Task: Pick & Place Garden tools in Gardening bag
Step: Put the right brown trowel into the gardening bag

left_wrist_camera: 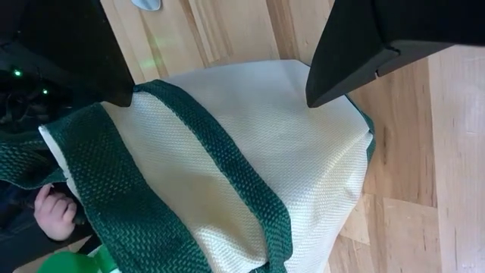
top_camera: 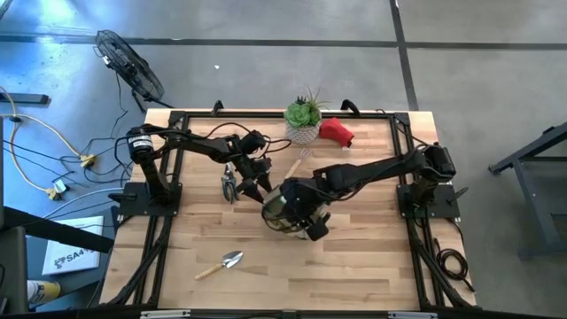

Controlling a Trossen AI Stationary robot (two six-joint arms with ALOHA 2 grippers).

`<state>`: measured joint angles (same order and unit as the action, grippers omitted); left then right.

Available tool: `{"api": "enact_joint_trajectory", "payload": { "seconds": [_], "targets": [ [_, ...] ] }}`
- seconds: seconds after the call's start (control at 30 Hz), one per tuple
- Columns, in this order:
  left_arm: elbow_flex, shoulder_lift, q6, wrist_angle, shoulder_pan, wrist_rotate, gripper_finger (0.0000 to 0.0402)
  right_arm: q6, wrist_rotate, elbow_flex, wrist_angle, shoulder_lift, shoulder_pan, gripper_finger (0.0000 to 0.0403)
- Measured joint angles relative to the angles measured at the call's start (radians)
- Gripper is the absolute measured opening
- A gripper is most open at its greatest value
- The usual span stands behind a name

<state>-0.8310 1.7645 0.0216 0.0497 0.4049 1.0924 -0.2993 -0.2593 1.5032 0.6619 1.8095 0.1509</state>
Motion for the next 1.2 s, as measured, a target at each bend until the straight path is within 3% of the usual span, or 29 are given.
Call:
{"api": "enact_joint_trajectory", "payload": {
  "seconds": [0.1,0.23,0.57,1.0,1.2],
  "targets": [
    [0.0,0.0,0.0,0.0,0.0,0.0,0.0385,-0.011,0.027,0.001,0.0,-0.001,0.014,0.0105],
    [0.0,0.0,0.0,0.001,0.0,0.0,0.0385,-0.021,0.144,0.009,-0.006,-0.038,0.037,0.0105],
    [0.0,0.0,0.0,0.003,0.0,-0.001,0.0385,-0.003,0.216,0.012,-0.032,-0.124,0.077,0.0105],
    [0.0,0.0,-0.001,0.002,0.0,-0.001,0.0385,0.05,0.207,-0.011,-0.003,-0.083,0.061,0.0105],
    [0.0,0.0,-0.001,0.002,0.0,-0.001,0.0385,0.165,0.109,-0.015,0.016,-0.082,0.031,0.0105]
  ]
}}
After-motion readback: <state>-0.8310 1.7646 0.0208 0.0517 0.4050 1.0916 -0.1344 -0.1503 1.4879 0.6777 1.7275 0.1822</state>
